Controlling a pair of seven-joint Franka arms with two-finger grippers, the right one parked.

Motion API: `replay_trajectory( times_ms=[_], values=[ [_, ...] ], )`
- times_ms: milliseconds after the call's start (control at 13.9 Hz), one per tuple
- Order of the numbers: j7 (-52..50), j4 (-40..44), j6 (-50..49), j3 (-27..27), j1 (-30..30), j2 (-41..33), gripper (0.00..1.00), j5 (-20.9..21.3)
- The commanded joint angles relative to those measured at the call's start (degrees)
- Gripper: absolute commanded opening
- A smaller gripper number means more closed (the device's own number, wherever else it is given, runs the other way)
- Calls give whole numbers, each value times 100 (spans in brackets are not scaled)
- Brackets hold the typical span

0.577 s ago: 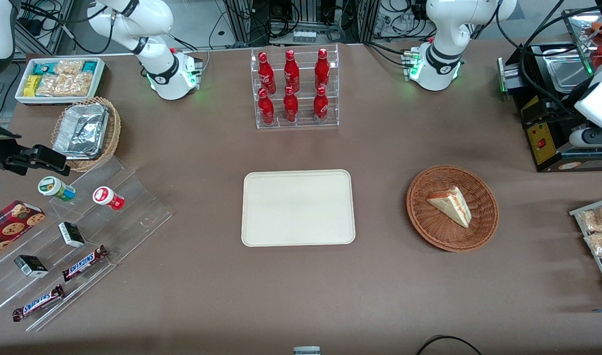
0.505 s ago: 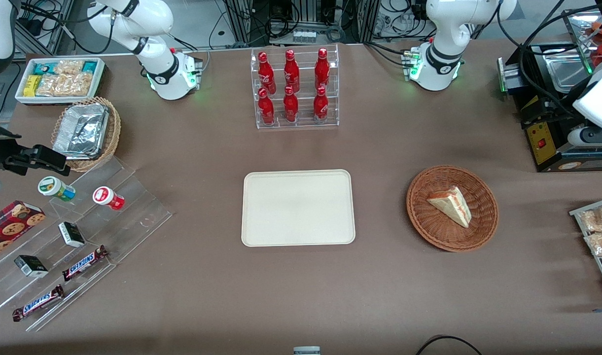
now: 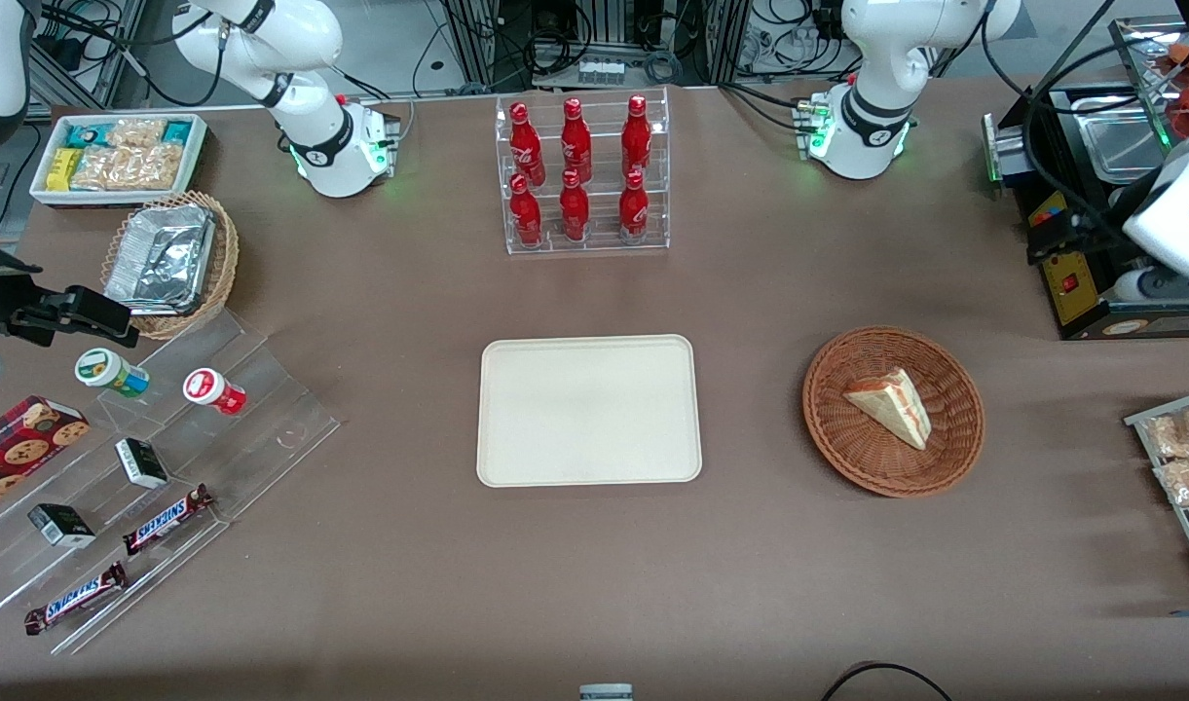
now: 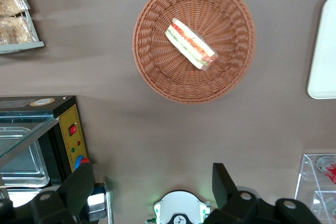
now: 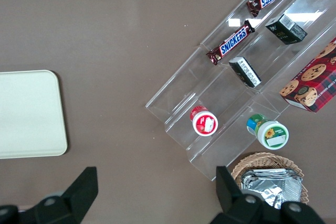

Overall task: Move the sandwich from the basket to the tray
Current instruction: 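Move the left gripper over the wicker basket toward the sandwich, then lower the left gripper and grasp the wrapped sandwich in the basket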

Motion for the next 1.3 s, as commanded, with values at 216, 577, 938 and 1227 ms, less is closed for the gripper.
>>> replay_trajectory(
  times_ms=[216, 577, 938, 1227],
  values=[
    [-1908, -1172, 1704, -67, 77, 242, 100, 64],
    [-4037, -2596, 3944, -84, 7, 276, 100, -445],
    [-5034, -3627, 5751, -102, -292, 539, 100, -446],
    [-5114, -3680, 5813, -93, -451, 830, 100, -411]
  ],
)
